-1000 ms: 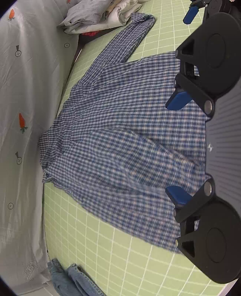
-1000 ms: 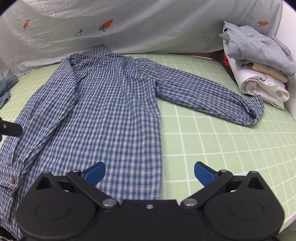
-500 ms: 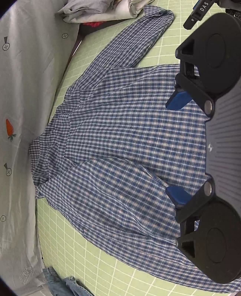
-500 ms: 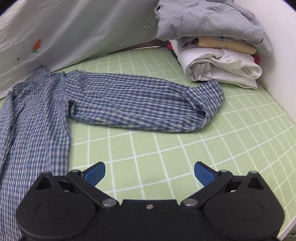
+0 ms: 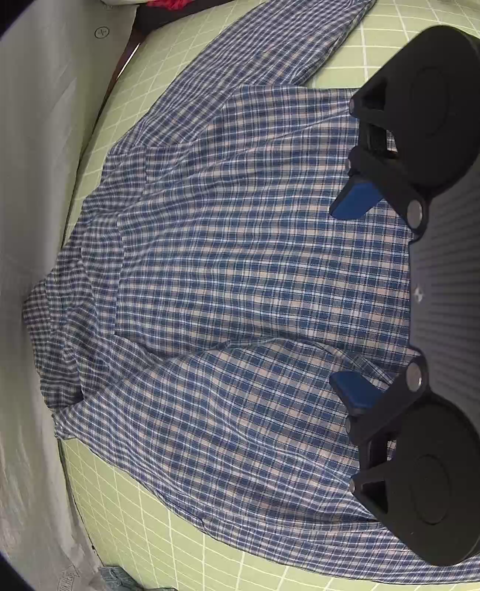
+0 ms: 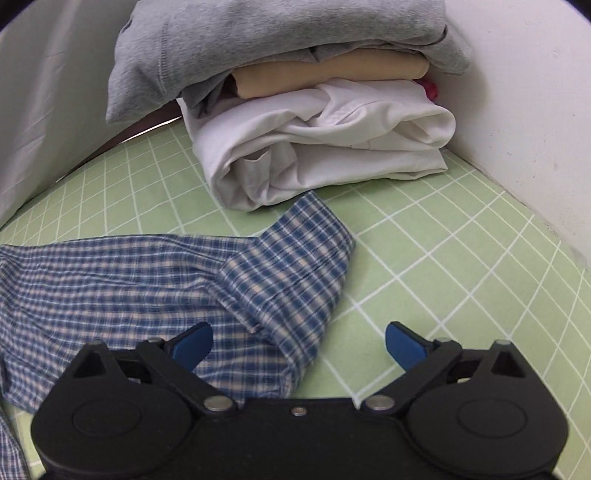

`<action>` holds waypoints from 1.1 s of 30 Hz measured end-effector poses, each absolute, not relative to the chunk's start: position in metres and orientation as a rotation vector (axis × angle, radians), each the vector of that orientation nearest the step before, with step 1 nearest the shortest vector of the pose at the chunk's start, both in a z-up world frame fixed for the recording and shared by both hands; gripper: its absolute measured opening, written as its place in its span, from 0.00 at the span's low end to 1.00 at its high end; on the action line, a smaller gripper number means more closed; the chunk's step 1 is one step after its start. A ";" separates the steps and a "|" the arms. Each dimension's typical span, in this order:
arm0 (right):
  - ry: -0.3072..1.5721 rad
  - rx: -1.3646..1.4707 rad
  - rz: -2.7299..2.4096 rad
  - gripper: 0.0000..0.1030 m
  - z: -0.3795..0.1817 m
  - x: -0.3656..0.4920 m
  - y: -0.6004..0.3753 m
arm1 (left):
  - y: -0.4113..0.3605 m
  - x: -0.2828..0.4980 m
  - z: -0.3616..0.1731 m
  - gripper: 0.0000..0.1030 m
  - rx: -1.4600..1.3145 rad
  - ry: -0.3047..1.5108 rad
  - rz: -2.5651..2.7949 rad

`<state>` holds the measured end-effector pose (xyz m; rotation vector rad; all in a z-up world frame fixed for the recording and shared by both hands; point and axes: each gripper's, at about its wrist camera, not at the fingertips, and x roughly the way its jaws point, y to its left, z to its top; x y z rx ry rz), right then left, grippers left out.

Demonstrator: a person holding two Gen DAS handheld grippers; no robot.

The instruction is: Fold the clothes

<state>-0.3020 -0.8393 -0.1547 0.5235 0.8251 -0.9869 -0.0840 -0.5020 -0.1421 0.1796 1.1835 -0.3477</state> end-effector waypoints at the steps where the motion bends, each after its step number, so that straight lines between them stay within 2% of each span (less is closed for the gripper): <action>1: 0.821 0.525 -0.984 0.75 -0.155 -0.303 -0.840 | -0.503 -0.083 -0.144 0.87 0.179 1.188 -0.341; 2: 0.809 0.528 -0.980 0.71 -0.154 -0.305 -0.841 | -0.503 -0.083 -0.145 0.87 0.177 1.190 -0.337; 3: 0.800 0.526 -0.970 0.59 -0.153 -0.306 -0.841 | -0.503 -0.084 -0.143 0.87 0.173 1.186 -0.337; 4: 0.793 0.522 -0.956 0.40 -0.152 -0.307 -0.841 | -0.502 -0.086 -0.141 0.87 0.169 1.181 -0.337; 7: 0.764 0.488 -0.920 0.21 -0.143 -0.307 -0.835 | -0.494 -0.095 -0.131 0.87 0.161 1.159 -0.332; 9: 0.732 0.459 -0.889 0.16 -0.134 -0.308 -0.828 | -0.483 -0.100 -0.124 0.87 0.156 1.143 -0.323; 13: 0.667 0.387 -0.807 0.12 -0.109 -0.310 -0.806 | -0.461 -0.111 -0.111 0.87 0.145 1.112 -0.307; 23: 0.591 0.187 -0.657 0.10 -0.063 -0.304 -0.725 | -0.408 -0.136 -0.080 0.87 0.118 1.037 -0.268; 33: 0.595 0.101 -0.570 0.10 -0.059 -0.263 -0.633 | -0.359 -0.111 -0.085 0.87 0.168 1.060 -0.264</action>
